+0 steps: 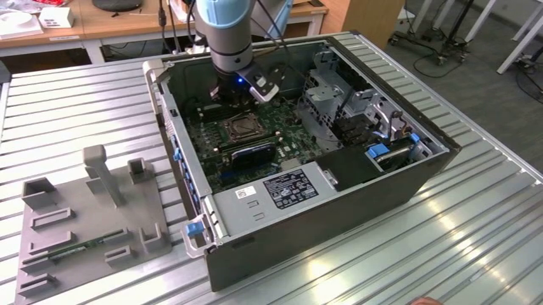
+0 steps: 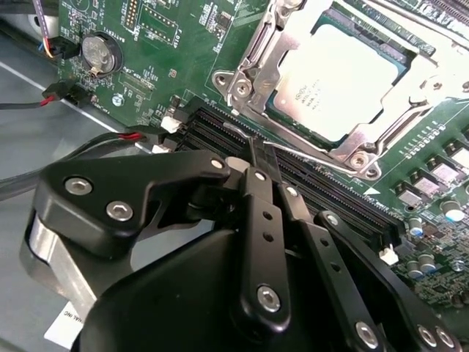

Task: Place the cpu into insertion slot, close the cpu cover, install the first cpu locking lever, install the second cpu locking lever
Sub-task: 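Install the first cpu locking lever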

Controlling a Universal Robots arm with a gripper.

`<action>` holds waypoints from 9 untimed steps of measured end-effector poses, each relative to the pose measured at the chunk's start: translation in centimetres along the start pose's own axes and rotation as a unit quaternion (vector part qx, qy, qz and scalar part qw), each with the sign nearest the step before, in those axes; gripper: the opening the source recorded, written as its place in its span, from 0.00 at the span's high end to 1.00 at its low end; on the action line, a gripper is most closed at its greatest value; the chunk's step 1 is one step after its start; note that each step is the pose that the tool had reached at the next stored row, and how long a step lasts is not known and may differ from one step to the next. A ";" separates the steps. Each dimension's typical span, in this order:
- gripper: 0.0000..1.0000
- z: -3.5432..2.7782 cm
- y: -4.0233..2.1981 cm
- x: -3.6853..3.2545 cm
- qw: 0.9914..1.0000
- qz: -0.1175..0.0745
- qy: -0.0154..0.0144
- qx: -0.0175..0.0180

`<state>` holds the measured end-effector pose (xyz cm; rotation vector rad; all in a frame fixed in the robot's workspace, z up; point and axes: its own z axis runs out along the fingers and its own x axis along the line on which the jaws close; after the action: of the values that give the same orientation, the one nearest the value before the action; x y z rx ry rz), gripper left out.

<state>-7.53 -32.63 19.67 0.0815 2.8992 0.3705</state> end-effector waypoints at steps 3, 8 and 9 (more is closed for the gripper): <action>0.89 0.11 -0.03 0.07 1.000 -0.001 -0.002 0.002; 0.89 0.22 -0.07 0.13 1.000 -0.002 -0.003 0.005; 0.89 0.24 -0.07 0.14 1.000 -0.002 -0.003 0.005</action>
<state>-7.62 -32.63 19.39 0.0782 2.8947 0.3530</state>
